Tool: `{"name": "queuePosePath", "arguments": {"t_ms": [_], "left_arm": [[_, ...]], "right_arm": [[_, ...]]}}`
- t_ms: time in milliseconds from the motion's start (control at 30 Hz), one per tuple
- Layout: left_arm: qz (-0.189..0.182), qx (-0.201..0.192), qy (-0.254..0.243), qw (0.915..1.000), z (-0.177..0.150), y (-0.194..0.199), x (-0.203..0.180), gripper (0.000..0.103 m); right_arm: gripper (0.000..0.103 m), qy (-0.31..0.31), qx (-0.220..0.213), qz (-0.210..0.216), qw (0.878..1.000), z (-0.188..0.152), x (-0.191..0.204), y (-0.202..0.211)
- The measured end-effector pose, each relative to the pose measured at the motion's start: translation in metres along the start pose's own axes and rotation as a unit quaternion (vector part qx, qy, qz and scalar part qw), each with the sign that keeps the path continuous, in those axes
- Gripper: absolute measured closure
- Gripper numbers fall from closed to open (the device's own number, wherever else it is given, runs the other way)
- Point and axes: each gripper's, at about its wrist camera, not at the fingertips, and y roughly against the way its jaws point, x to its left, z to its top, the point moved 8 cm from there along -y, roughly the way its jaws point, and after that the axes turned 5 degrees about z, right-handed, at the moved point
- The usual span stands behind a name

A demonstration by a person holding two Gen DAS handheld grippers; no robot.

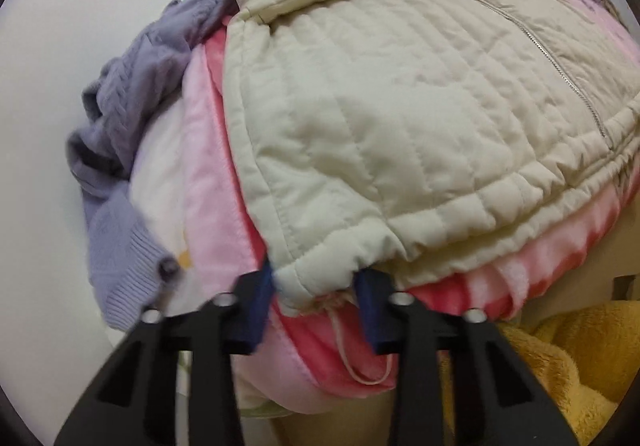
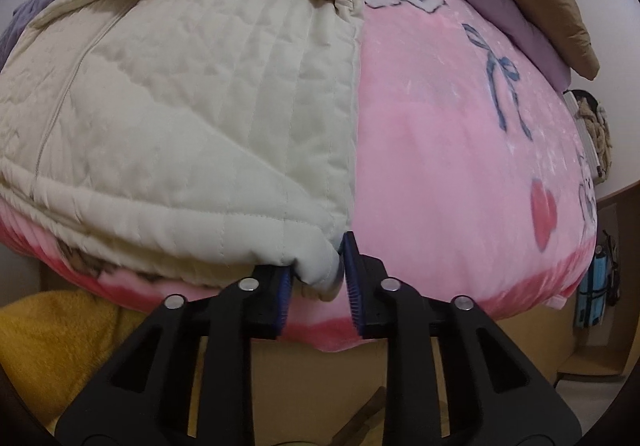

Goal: Fold large clothes

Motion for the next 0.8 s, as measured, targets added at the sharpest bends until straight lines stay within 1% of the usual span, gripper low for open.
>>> {"name": "queuePosePath", "arguments": {"t_ms": [67,100,133,167,200,233,300,400,467,500,533,567,633,667,733,767,800], "left_arm": [[0.008,-0.013,0.039,0.9991,0.004,0.009,0.02,0.077],[0.01,-0.012,0.055,0.9984,0.002,0.012,0.026,0.077],[0.01,-0.007,0.068,0.9976,0.0,0.013,0.03,0.079],[0.014,0.008,0.074,0.9971,-0.005,0.008,0.032,0.08],[0.015,0.017,0.07,0.9973,-0.009,0.005,0.03,0.08],[0.018,0.033,0.061,0.9974,-0.015,-0.004,0.027,0.08],[0.014,0.048,0.061,0.9969,-0.02,-0.017,0.022,0.08],[0.012,0.068,0.078,0.9945,-0.019,-0.032,0.02,0.08],[0.023,0.064,0.069,0.9953,-0.019,-0.028,0.019,0.079],[0.025,0.061,0.063,0.9958,-0.02,-0.023,0.018,0.079],[0.02,0.057,0.059,0.9964,-0.021,-0.015,0.016,0.078],[0.005,0.062,0.056,0.9965,-0.023,-0.008,0.014,0.075],[-0.037,0.087,0.051,0.9942,-0.032,0.004,0.007,0.066],[-0.049,0.09,0.042,0.9938,-0.037,0.012,0.004,0.066],[-0.059,0.093,0.024,0.9937,-0.043,0.024,0.0,0.065],[-0.064,0.093,0.02,0.9934,-0.044,0.029,-0.002,0.065],[-0.07,0.084,0.025,0.9937,-0.04,0.036,0.0,0.064]], "right_arm": [[0.084,-0.015,-0.022,-0.006,1.0,0.006,-0.001,0.014],[0.084,-0.02,-0.023,-0.011,0.999,0.006,-0.003,0.018],[0.084,-0.023,-0.013,-0.014,1.0,0.003,-0.005,0.015],[0.084,-0.024,0.001,-0.017,1.0,-0.002,-0.005,0.008],[0.084,-0.018,0.027,-0.019,0.999,-0.01,-0.004,-0.005],[0.084,-0.009,0.04,-0.024,0.999,-0.015,-0.002,-0.015],[0.084,0.009,0.059,-0.038,0.997,-0.02,0.003,-0.034],[0.084,0.005,0.072,-0.038,0.997,-0.017,0.002,-0.042],[0.082,0.022,0.074,-0.036,0.996,-0.017,0.003,-0.037],[0.081,0.027,0.071,-0.023,0.997,-0.018,0.005,-0.03],[0.076,0.024,0.069,-0.005,0.997,-0.02,0.005,-0.024],[0.066,0.019,0.068,0.015,0.997,-0.021,0.007,-0.017],[0.064,0.015,0.057,0.042,0.997,-0.025,0.006,0.001],[0.062,0.014,0.053,0.05,0.997,-0.026,0.005,0.011],[0.056,0.007,0.044,0.059,0.997,-0.023,0.004,0.023],[0.053,-0.007,0.028,0.076,0.997,-0.017,0.003,0.03],[0.048,-0.023,0.018,0.092,0.995,-0.012,0.002,0.033]]}}
